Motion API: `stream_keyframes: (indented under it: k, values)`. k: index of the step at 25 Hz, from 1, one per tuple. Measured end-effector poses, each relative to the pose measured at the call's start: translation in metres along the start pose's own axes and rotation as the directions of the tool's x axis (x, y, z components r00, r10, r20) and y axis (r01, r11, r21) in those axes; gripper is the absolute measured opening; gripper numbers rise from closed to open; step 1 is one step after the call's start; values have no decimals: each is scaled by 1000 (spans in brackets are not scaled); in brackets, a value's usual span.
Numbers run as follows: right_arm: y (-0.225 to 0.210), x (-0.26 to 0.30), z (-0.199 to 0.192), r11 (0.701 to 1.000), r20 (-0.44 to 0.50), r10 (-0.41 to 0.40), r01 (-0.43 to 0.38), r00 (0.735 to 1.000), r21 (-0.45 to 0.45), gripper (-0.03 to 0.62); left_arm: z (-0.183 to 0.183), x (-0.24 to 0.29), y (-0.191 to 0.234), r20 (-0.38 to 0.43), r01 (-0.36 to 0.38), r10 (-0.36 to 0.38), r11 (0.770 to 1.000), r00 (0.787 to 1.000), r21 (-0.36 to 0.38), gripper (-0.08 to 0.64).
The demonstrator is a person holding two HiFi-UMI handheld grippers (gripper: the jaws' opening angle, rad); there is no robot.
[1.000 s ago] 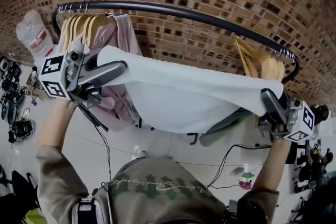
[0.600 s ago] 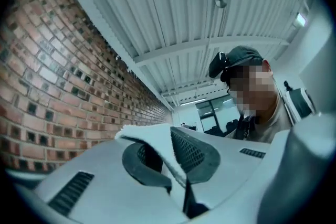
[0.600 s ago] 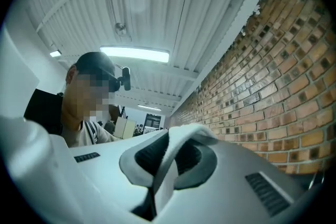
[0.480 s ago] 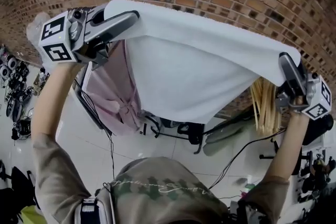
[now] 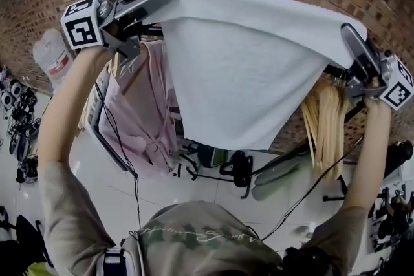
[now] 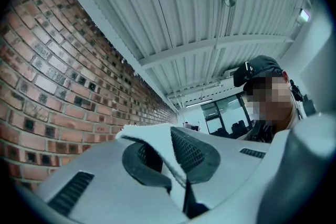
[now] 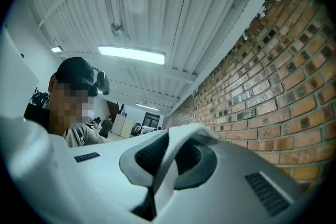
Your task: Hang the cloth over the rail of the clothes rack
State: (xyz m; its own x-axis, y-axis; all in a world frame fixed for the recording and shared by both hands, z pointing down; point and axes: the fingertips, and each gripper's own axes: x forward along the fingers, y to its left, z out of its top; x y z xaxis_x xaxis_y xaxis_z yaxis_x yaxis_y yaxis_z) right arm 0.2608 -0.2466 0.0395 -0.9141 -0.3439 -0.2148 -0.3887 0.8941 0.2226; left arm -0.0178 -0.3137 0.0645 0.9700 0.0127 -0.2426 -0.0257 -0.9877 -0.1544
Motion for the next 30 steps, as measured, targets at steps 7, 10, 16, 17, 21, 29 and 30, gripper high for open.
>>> stream_keyframes:
  k: [7,10,16,17,21,29,30]
  values:
    - [-42,12,19,999,-34,-36,36,999,4,21,23,14,41,-11,-3,3,1000,1000,-12,18]
    - [-56,17,30,999,-28,-37,37,999,13,21,33,20,56,-22,-16,16,1000,1000,-2,18]
    - [-92,27,48,998,-30,-50,50,998,27,21,56,36,98,-37,-98,97,995,995,-15,18]
    - [-101,30,49,998,-34,-54,55,998,27,21,59,38,106,-42,-113,112,994,993,-5,18]
    - [-128,51,46,998,-34,-61,62,998,19,21,64,32,143,-13,-182,183,983,983,28,18]
    - [-154,52,33,991,-13,-118,119,993,62,21,59,34,162,-23,-218,219,975,975,29,18]
    - [-154,51,31,991,-12,-117,117,993,64,21,57,34,164,-24,-216,217,976,976,26,18]
